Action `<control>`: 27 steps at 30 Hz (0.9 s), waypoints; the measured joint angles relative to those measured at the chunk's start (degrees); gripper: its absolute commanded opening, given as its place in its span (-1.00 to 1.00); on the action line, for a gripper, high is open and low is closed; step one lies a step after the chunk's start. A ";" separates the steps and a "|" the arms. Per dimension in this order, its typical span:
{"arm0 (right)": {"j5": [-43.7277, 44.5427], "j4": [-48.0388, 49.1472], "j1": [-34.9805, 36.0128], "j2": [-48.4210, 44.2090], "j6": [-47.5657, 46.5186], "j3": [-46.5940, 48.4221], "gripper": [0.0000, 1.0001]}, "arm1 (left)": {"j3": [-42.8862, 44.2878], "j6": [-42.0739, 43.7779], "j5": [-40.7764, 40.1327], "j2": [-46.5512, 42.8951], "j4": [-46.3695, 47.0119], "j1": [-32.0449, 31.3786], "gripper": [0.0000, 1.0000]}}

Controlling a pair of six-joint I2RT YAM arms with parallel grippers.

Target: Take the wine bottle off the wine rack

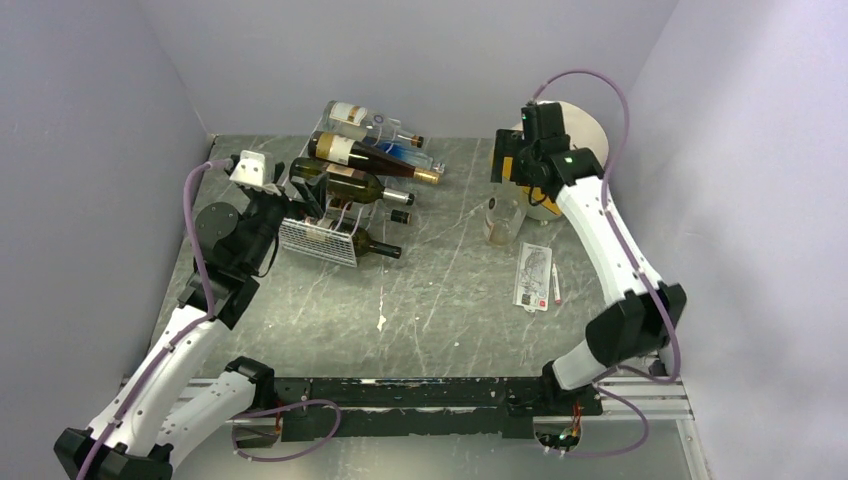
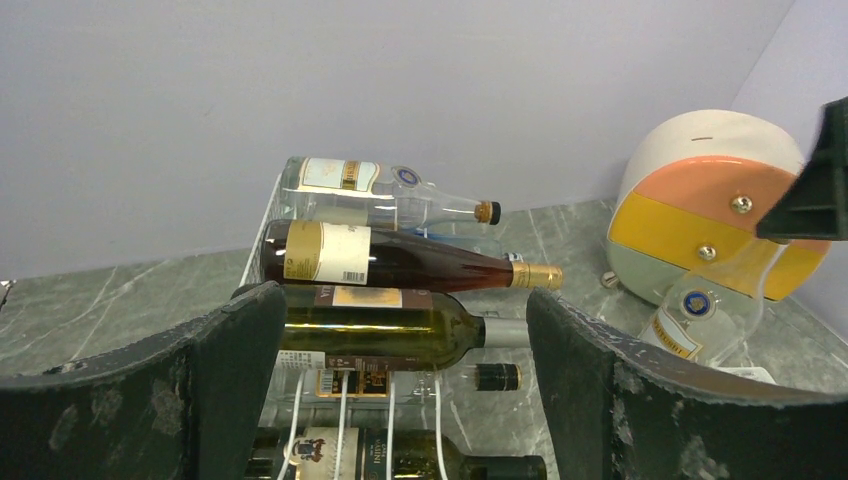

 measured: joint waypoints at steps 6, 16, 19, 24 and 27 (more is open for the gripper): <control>-5.49 4.15 0.70 -16.37 1.03 -12.83 1.00 | 1.49 -0.39 0.00 0.74 -1.73 -0.02 0.87; -13.68 15.15 0.72 -36.70 8.46 -46.40 1.00 | 1.49 -0.57 0.00 0.72 -2.01 -0.20 0.87; -15.50 20.20 0.70 -36.13 12.02 -53.94 1.00 | 1.49 -0.57 -0.02 0.74 -2.01 -0.20 0.88; -17.31 28.81 -0.26 -32.11 16.00 -61.55 1.00 | 1.49 -0.57 -0.07 0.96 -1.99 -0.22 0.87; -19.91 34.12 -2.99 -29.00 17.33 -63.84 1.00 | 1.49 -0.57 -0.07 1.09 -1.97 -0.22 0.88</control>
